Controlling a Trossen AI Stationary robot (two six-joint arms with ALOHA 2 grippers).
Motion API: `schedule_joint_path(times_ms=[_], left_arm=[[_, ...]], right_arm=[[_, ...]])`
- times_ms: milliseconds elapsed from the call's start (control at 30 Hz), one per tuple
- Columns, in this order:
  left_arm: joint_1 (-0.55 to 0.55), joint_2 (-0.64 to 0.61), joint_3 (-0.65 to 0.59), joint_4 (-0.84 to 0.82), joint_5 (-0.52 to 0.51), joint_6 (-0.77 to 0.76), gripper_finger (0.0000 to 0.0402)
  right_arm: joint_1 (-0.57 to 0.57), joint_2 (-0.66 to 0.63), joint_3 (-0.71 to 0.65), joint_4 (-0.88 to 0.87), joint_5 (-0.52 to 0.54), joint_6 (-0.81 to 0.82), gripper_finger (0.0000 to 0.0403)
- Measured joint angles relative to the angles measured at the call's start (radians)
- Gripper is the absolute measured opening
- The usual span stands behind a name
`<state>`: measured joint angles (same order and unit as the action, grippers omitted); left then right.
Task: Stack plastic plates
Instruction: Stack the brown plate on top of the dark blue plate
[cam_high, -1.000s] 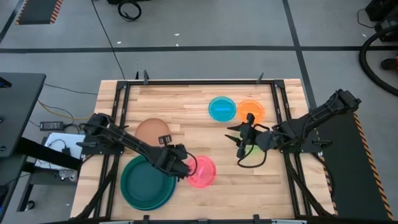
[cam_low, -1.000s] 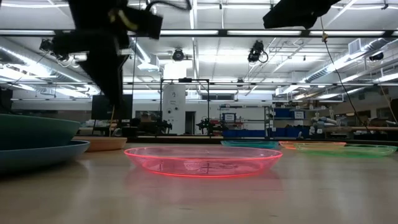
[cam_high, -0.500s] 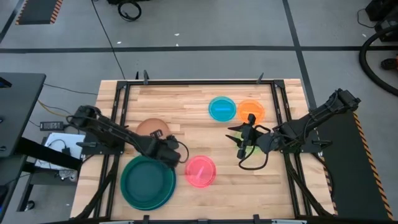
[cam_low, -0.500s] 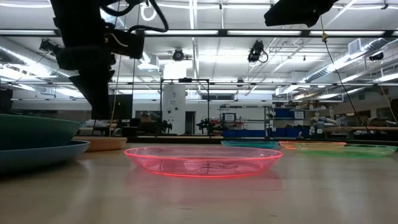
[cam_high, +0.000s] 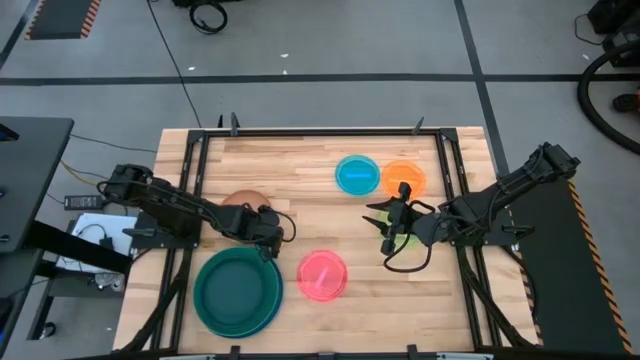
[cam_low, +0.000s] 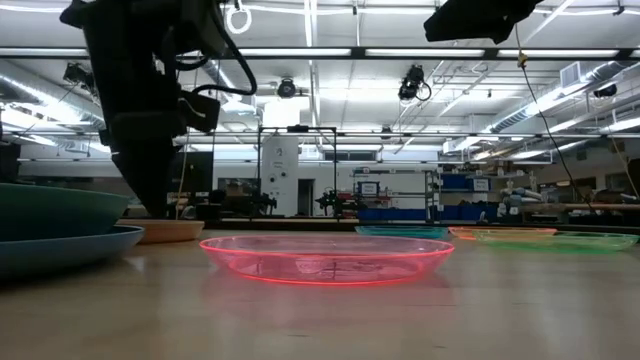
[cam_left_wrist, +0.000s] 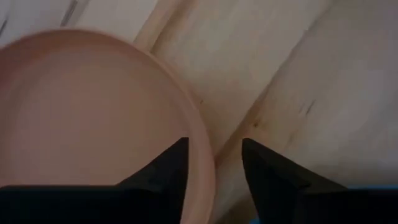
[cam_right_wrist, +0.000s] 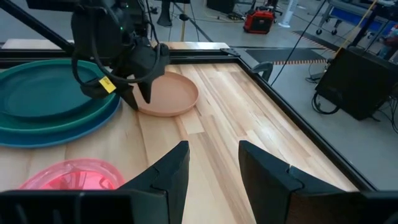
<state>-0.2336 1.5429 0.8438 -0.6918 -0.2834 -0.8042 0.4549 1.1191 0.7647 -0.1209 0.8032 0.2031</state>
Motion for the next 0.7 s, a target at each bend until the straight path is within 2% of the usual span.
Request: schedule_joint_path(times_ms=[167, 300, 467, 700], left_arm=[[0.019, 0.0, -0.032, 0.014, 0.002, 0.001, 0.0169], [0.022, 0.001, -0.047, 0.019, 0.003, 0.002, 0.0153], [0.021, 0.001, -0.053, 0.02, 0.025, 0.015, 0.0113], [0.0, 0.001, -0.053, 0.019, 0.028, 0.035, 0.0033]], right_arm=[[0.0, 0.0, 0.0, 0.0, 0.0, 0.0, 0.015], [0.0, 0.0, 0.0, -0.001, 0.0, -0.002, 0.015], [0.0, 0.0, 0.0, -0.004, -0.001, -0.003, 0.015], [0.0, 0.0, 0.0, -0.005, -0.001, -0.004, 0.015]])
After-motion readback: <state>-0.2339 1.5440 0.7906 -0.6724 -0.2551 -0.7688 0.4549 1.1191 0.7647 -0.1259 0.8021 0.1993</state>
